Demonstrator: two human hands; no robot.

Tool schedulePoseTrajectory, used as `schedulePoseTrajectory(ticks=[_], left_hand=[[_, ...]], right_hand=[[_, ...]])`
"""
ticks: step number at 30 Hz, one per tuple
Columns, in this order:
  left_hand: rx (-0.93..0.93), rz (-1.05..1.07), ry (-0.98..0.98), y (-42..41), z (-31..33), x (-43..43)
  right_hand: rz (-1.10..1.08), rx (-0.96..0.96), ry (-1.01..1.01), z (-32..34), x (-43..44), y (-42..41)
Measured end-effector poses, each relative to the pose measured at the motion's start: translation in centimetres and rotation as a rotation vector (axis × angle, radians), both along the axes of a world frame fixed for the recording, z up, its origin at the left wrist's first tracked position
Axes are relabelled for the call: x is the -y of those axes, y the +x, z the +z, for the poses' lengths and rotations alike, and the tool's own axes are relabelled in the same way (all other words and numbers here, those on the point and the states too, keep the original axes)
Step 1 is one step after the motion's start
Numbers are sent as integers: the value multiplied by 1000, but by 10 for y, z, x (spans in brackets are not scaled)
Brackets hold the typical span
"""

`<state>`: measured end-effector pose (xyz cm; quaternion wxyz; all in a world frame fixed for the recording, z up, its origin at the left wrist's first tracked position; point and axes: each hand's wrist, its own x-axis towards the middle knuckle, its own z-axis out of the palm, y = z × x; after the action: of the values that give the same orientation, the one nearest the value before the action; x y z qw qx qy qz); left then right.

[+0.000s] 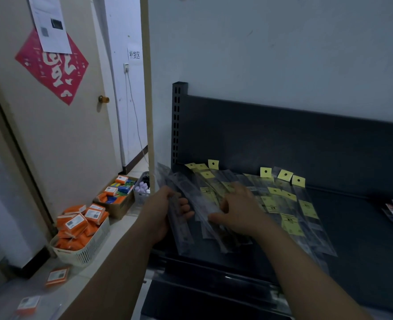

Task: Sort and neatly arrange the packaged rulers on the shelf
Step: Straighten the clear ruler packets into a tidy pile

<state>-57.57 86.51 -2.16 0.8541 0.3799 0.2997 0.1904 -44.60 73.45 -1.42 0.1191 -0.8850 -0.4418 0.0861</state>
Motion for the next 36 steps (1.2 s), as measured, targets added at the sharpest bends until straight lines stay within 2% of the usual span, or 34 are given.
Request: schedulePoseTrajectory(ticks=[4,8,9,12,14,17,19,22,25,28,31,36], left_hand=[[-8,-3,-5,0,2,1],[34,28,-25,1,2,1],[56,33,-14,3,3,0],[62,18,53,9,8,5],[38,28,34,10,13,10],[-29,80,55,9,11,-1],[-38,130,48,5,5,-13],[-17,119,-12,0,2,-20],[-34,48,32,-2,3,-15],[-47,13,48,-3,3,-9],[-30,5,63,-1,4,-4],[30,-7,157,14,10,13]], right_hand=[[-38,-23,-22,1,-1,2],[-82,-330,161,13,6,-8],[-49,-359,188,20,7,-15],[164,-306,172,27,11,-24],[194,-340,164,21,10,-23],[59,-164,172,9,10,-12],[29,-34,82,2,14,-9],[10,43,-11,1,13,-12],[11,91,-29,4,9,-13],[38,-22,18,0,9,-11],[35,-207,224,-3,6,-12],[129,-251,306,-6,2,-22]])
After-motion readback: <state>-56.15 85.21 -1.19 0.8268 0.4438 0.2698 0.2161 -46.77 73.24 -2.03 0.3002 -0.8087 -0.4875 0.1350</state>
